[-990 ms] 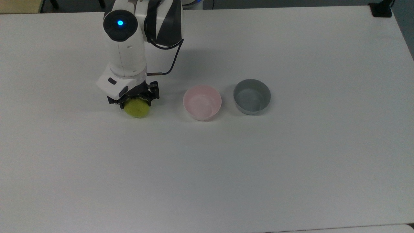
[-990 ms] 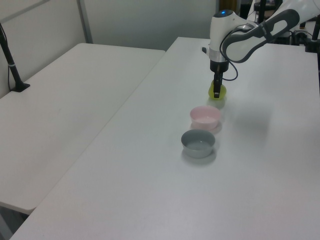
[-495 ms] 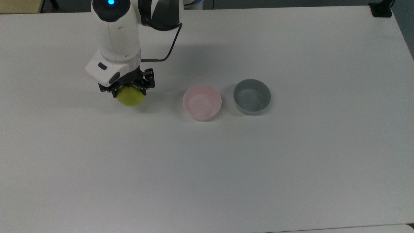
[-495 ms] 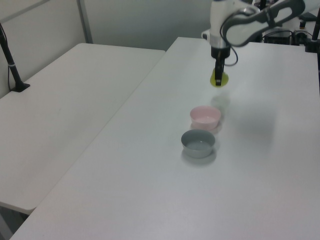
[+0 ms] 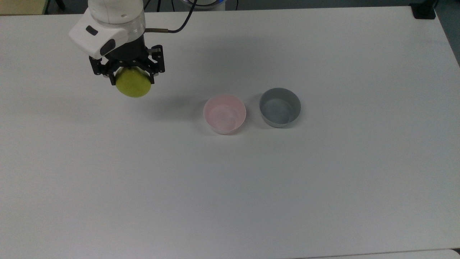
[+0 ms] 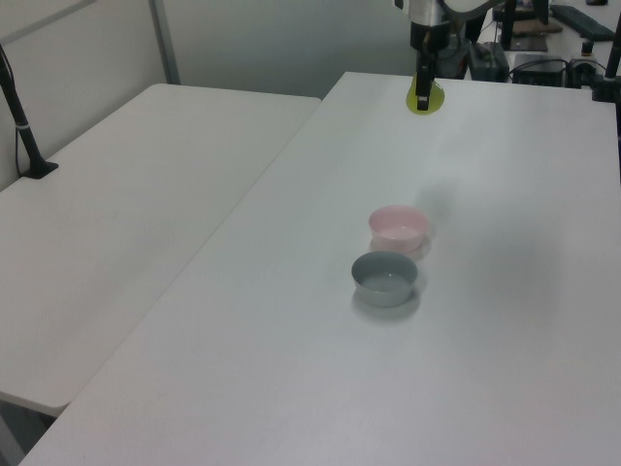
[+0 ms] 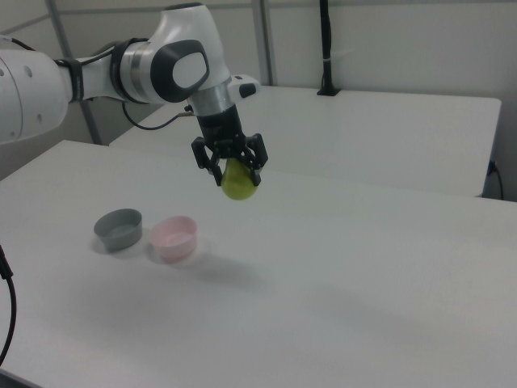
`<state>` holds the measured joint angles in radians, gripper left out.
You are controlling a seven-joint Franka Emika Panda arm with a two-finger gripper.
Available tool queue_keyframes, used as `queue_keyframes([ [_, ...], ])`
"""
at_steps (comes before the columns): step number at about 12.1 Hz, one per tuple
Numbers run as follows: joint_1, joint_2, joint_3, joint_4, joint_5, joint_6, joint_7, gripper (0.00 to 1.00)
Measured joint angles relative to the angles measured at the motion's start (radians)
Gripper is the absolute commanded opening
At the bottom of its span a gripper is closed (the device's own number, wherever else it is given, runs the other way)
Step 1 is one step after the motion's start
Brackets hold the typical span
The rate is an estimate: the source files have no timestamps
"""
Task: Place the pear in the bowl
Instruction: 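Lift the pear up off the table, then carry the pear over the pink bowl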
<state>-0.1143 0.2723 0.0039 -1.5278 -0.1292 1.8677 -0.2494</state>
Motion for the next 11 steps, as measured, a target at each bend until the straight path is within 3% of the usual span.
queue_keyframes([
  [2,0.032,-0.001,0.014,0.0,0.003,0.0,0.03,0.55],
  [6,0.169,0.004,0.043,-0.017,0.003,0.0,0.188,0.55],
  [9,0.186,0.004,0.114,-0.039,0.003,0.0,0.279,0.55],
  [11,0.186,0.005,0.131,-0.052,0.003,0.0,0.298,0.55],
])
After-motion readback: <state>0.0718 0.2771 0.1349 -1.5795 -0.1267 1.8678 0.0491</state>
